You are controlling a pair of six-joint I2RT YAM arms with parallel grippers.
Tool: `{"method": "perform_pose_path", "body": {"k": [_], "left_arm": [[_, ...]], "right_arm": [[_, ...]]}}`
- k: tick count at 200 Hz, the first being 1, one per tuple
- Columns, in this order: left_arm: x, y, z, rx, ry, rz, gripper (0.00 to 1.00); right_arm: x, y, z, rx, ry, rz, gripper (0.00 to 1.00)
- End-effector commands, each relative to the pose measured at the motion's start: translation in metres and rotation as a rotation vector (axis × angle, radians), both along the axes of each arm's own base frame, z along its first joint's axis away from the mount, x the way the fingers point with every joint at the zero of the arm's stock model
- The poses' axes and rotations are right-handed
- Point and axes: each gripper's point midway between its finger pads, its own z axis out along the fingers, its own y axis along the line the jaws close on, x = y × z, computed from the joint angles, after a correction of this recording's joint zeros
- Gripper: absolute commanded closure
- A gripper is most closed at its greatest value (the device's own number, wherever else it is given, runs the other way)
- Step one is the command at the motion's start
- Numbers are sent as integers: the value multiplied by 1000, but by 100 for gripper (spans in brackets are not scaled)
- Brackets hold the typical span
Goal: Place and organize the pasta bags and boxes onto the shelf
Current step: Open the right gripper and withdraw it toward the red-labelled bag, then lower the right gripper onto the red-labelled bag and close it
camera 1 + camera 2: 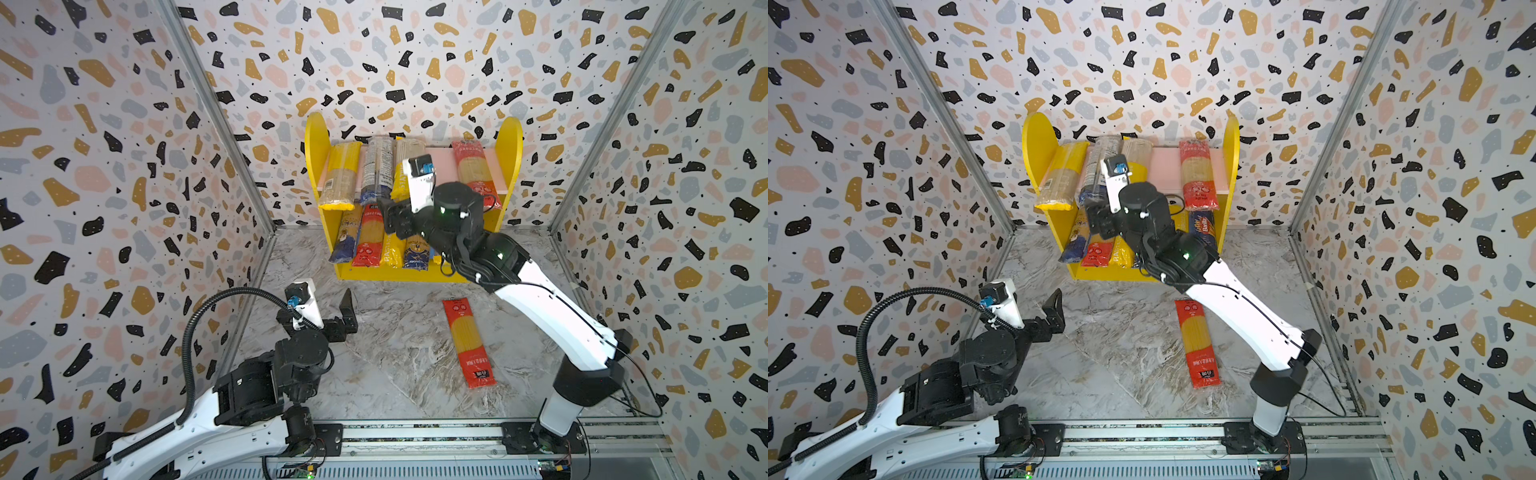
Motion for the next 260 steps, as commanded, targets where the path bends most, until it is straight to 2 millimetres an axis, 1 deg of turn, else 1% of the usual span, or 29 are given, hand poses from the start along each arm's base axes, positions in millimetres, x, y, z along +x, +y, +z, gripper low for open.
{"method": "perform_pose_path", "body": {"k": [1,12,14,20,27,32,53,65,89,91,92,94,114,141,163,177,188,200,220,236,260], "left_arm": [[2,-11,-2,-13,4,-34,1],[2,-16,-3,-11,11,-54,0],[2,-17,-4,-11,13,-58,1],[3,-21,-4,-13,17,-69,1],[3,-24,-5,-14,22,-81,1],[3,-27,-6,-14,27,-88,1],[4,-38,-14,-25,44,-118,1],[5,-45,-19,-34,56,-138,0],[7,-61,-33,-43,90,-172,0],[7,-63,-34,-45,92,-176,1],[7,-63,-34,-47,94,-179,0],[7,-65,-36,-47,98,-182,1],[8,-80,-49,-57,128,-217,1],[9,-101,-73,-71,179,-264,0],[8,-114,-94,-94,220,-292,0],[7,-118,-106,-112,240,-305,0],[6,-118,-111,-126,248,-306,0],[5,-118,-114,-133,254,-306,0],[4,-115,-115,-134,254,-305,0],[3,-112,-114,-128,253,-301,0],[2,-108,-116,-119,254,-296,0]], "right_arm": [[-27,-33,-8,-42,-1,-57,12],[-40,-37,-33,-63,45,-44,10],[-42,-39,-36,-62,51,-43,10],[-47,-44,-53,-74,82,-47,9],[-53,-52,-69,-78,112,-50,8],[-56,-57,-84,-88,138,-53,8],[-68,-90,-141,-99,241,-110,6],[-75,-110,-169,-96,293,-144,6],[-90,-146,-216,-80,384,-199,5],[-91,-149,-219,-77,391,-206,4],[-91,-150,-220,-77,394,-207,2],[-92,-153,-225,-80,400,-214,0],[-99,-180,-260,-81,468,-271,1],[-107,-199,-309,-73,563,-294,1],[-111,-212,-351,-69,658,-332,1],[-113,-210,-379,-63,715,-321,1],[-115,-210,-399,-70,759,-328,1],[-116,-216,-415,-99,787,-372,1],[-114,-223,-428,-153,798,-428,1],[-112,-220,-436,-171,806,-417,1],[-115,-215,-453,-161,844,-387,1]]}}
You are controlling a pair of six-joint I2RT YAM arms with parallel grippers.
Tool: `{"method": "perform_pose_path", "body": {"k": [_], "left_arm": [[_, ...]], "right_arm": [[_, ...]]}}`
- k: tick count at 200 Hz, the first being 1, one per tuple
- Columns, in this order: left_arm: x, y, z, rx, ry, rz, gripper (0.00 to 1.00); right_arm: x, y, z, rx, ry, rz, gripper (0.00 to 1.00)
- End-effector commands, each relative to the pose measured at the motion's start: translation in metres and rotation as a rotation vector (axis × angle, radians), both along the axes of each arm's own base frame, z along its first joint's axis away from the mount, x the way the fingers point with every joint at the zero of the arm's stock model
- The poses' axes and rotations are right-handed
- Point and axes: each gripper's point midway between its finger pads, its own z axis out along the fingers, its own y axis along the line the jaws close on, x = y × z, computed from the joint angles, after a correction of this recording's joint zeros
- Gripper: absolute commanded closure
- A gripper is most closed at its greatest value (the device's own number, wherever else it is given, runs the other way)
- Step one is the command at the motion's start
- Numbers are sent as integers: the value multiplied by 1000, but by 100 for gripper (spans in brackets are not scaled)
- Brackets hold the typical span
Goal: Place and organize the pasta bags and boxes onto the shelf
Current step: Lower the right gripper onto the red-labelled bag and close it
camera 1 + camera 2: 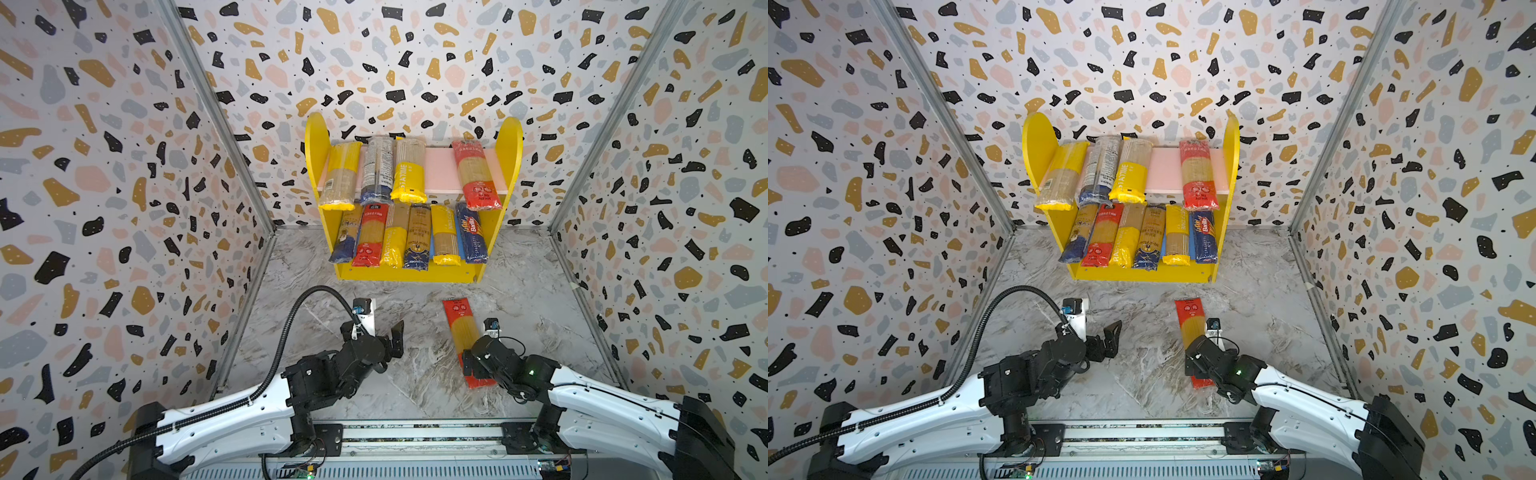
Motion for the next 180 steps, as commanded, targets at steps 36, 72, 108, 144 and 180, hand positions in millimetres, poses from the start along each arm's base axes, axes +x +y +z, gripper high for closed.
{"method": "perform_pose_path", "body": {"k": [36,72,108,144,180], "left_arm": [[0,4,2,-32,-13,13,0],[0,6,-2,-29,-15,18,0],[-2,9,-7,-34,-14,21,0],[-3,18,-7,-47,-23,36,0],[-5,27,-7,-62,-32,50,0]], "right_arm": [[-4,5,-27,41,51,-2,1],[-7,7,-40,24,83,20,1],[-12,6,-55,0,132,15,1],[-21,3,-73,-53,199,8,0],[-32,0,-97,-158,288,4,12]]}}
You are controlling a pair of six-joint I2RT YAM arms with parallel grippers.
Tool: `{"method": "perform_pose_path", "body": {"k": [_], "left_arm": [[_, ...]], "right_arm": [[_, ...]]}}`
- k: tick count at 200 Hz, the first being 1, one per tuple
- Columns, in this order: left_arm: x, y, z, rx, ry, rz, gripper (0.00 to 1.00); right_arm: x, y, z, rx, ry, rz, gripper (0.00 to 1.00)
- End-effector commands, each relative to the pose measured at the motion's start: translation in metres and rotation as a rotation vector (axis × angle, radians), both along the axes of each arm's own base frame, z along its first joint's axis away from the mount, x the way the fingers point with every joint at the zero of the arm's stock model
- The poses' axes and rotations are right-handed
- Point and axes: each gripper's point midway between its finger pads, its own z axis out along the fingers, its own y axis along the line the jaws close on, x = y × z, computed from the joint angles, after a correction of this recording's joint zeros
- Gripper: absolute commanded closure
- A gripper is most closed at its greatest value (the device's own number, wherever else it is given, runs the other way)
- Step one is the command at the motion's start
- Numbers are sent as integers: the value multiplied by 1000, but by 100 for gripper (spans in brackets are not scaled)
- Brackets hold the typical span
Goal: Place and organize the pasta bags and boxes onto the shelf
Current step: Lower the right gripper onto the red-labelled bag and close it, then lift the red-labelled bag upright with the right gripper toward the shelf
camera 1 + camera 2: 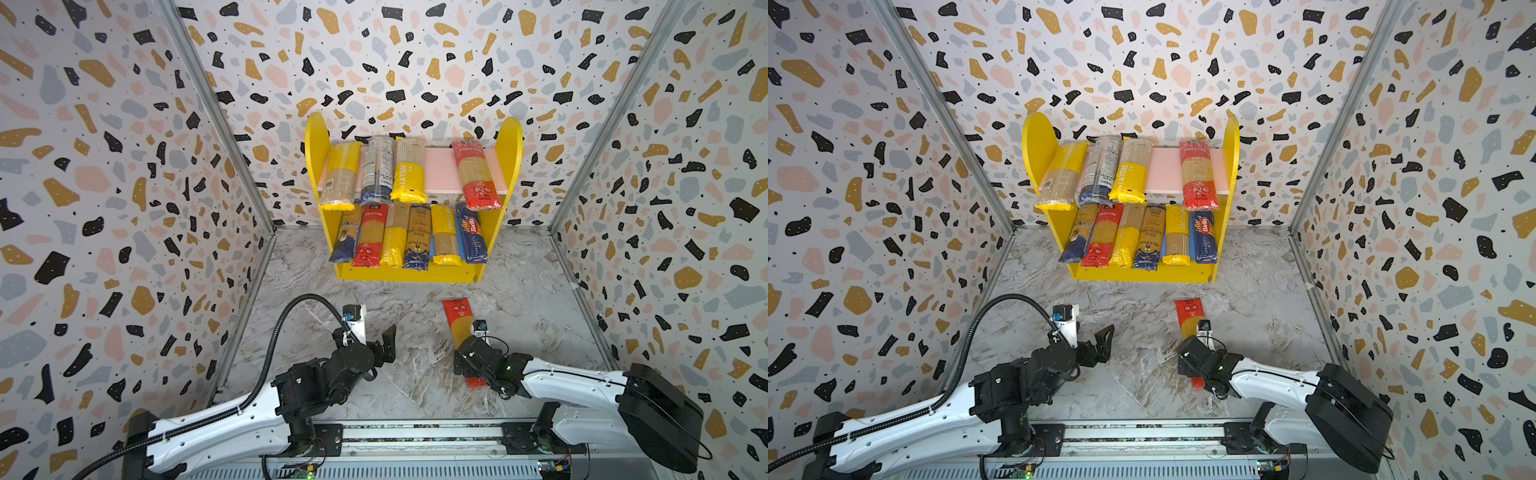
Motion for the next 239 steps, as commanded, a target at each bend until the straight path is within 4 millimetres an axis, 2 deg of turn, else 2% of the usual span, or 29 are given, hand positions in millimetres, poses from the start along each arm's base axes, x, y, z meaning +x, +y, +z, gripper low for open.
{"method": "perform_pose_path", "body": {"k": [1,30,47,60,94,138,168,214,239], "left_arm": [[1,7,4,-30,-23,29,0],[-1,15,1,-35,-25,40,0],[-3,19,2,-44,-29,41,0],[-4,22,4,-53,-33,42,0],[-7,35,8,-57,-46,61,0],[-8,42,11,-73,-56,71,0],[-8,42,14,-79,-57,76,1],[-6,40,24,-84,-71,78,0],[-3,37,32,-71,-83,85,0]], "right_arm": [[-44,-17,-48,-96,241,3,13],[-52,-5,-57,-134,286,37,49],[-53,8,-56,-118,290,54,63],[-52,18,-51,-102,285,69,68],[-44,44,-15,-2,210,120,74],[-36,69,58,225,74,196,77],[-37,69,104,307,3,235,78],[-43,57,173,445,-120,267,78],[-45,44,211,482,-204,279,79]]}}
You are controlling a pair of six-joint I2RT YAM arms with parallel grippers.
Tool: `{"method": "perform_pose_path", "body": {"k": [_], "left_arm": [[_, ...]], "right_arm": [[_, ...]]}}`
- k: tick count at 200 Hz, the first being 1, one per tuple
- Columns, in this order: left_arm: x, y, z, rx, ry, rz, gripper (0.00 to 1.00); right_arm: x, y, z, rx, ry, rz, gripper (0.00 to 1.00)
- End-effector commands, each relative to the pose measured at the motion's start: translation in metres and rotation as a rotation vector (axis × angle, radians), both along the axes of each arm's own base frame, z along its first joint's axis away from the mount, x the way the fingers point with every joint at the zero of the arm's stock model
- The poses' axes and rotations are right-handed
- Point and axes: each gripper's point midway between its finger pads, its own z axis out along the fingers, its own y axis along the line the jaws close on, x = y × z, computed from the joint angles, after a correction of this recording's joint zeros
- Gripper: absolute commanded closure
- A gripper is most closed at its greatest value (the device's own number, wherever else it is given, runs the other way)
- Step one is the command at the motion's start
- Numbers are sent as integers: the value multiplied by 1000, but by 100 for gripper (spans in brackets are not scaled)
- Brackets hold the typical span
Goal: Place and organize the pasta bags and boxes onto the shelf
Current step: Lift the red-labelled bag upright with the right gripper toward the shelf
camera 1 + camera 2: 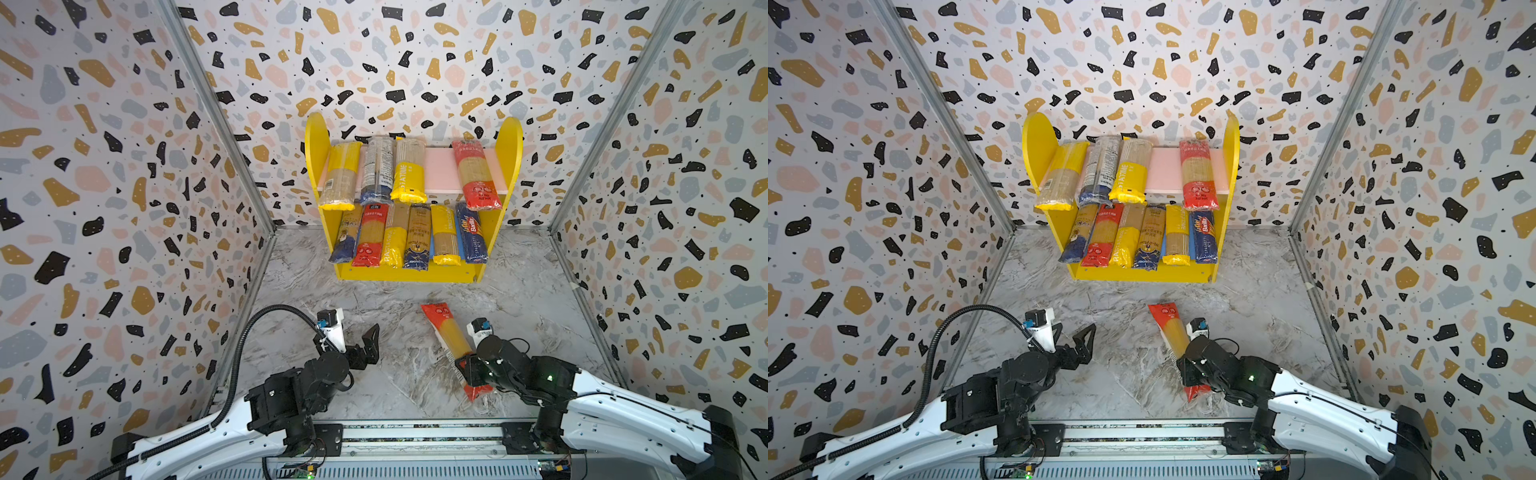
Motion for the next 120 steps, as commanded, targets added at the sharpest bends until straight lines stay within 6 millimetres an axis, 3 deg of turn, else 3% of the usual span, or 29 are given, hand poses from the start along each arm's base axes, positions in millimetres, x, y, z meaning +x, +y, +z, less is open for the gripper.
{"method": "perform_pose_path", "body": {"k": [1,46,80,120], "left_arm": [[5,1,19,-13,-34,31,0],[10,-4,35,22,-38,44,0],[10,-2,49,0,-52,53,0],[9,5,62,1,-62,64,0]], "right_arm": [[12,1,84,155,-188,-9,78],[16,-17,161,170,-354,-6,79],[21,-12,225,182,-487,37,79],[33,2,284,146,-622,73,79]]}}
